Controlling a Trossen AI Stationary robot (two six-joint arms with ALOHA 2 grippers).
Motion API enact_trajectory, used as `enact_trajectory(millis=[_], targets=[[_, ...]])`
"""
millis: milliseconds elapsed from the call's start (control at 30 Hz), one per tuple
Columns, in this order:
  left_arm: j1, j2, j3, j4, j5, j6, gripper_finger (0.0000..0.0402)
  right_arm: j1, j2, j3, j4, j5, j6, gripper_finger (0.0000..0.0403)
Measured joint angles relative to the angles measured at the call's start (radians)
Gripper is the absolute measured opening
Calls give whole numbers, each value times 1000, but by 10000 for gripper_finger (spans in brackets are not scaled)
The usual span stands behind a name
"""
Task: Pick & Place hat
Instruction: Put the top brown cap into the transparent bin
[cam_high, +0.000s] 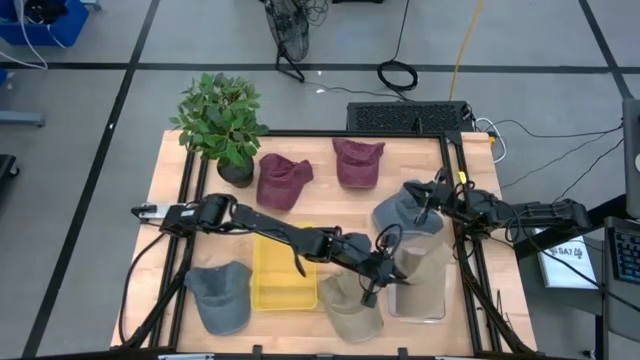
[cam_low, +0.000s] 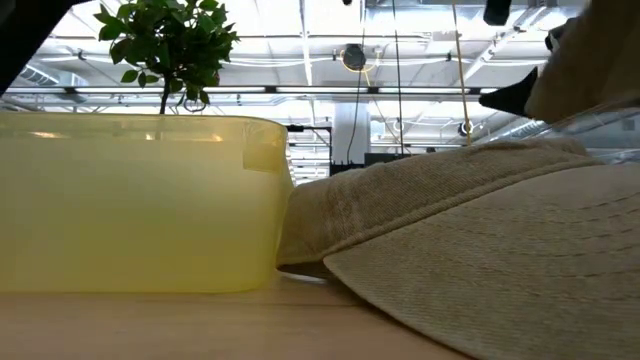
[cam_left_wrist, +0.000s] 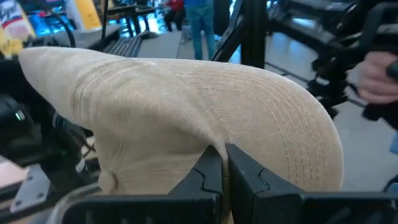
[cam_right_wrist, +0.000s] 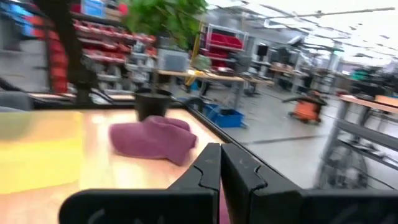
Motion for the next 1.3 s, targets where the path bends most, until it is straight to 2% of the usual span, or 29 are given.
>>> enact_trajectory(millis=[100, 300, 800, 933, 1300], targets=[[-2, 28, 0, 8, -57, 3, 7, 0, 0, 0, 8, 17, 2, 0], [0, 57, 0, 3, -101, 14, 7, 0, 0, 0, 27, 18, -25, 0], [22, 71, 1, -214, -126, -39, 7, 0, 0, 0, 85, 18, -46, 0], [20, 70, 1, -262, -182, -42, 7, 0, 0, 0, 86, 18, -46, 0], [12, 67, 1, -297, -197, -38, 7, 0, 0, 0, 86, 17, -42, 0]])
